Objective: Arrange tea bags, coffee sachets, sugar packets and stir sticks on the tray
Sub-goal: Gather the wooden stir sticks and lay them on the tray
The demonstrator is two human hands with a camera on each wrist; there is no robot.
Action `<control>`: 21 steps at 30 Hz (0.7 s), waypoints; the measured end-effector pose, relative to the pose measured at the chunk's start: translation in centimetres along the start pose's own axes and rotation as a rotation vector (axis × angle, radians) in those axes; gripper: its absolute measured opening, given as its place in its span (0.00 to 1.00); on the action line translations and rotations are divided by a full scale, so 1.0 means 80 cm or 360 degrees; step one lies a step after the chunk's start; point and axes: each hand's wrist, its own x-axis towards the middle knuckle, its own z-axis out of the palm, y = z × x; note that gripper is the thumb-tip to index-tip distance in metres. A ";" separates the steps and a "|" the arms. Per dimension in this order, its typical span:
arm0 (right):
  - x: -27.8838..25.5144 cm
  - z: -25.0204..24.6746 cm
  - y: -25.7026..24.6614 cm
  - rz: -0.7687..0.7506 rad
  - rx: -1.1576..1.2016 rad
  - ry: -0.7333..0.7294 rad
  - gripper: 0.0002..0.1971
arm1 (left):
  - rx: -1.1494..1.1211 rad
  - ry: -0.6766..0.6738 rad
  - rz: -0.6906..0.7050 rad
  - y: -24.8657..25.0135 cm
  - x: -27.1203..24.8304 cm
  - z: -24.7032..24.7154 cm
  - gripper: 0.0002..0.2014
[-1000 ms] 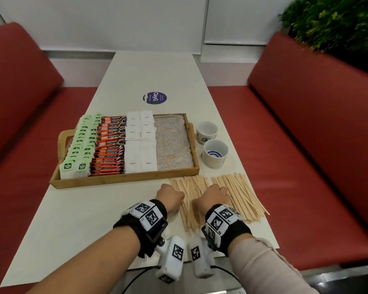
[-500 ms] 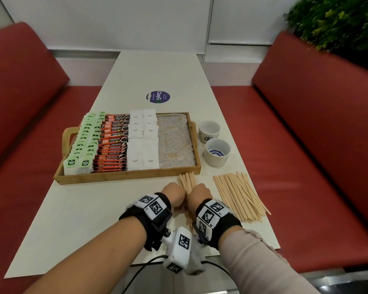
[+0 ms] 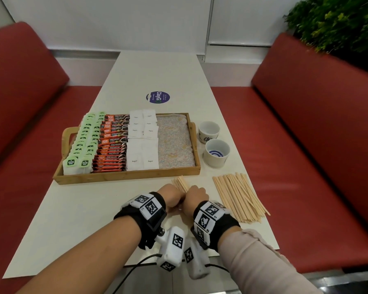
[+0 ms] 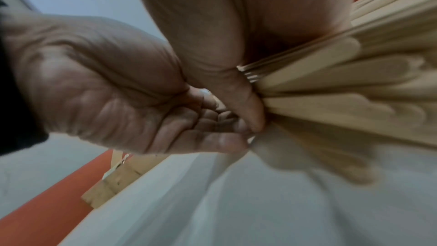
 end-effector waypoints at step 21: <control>-0.020 -0.010 0.008 -0.0251 -0.0307 0.0023 0.07 | 0.0002 -0.0079 0.0073 -0.015 -0.005 -0.020 0.11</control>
